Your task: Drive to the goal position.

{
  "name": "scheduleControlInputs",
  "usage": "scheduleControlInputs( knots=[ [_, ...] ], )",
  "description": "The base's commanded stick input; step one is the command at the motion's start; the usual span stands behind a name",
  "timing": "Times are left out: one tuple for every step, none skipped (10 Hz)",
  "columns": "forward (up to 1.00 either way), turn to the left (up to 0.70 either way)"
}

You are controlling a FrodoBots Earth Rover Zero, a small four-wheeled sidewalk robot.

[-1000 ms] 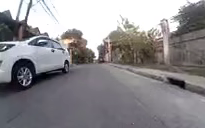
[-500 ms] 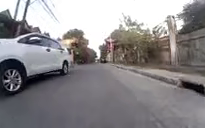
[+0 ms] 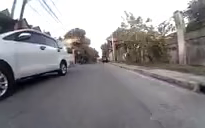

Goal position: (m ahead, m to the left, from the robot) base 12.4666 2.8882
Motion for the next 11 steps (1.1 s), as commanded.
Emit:
scheduleControlInputs(
  knots=[
    [1.00, 0.05],
    [1.00, 0.05],
    [1.00, -0.03],
    [1.00, -0.30],
    [1.00, -0.35],
    [1.00, -0.35],
    [1.00, -0.11],
    [1.00, 0.05],
    [1.00, 0.05],
    [1.00, 0.05],
    [1.00, 0.05]
  ],
)
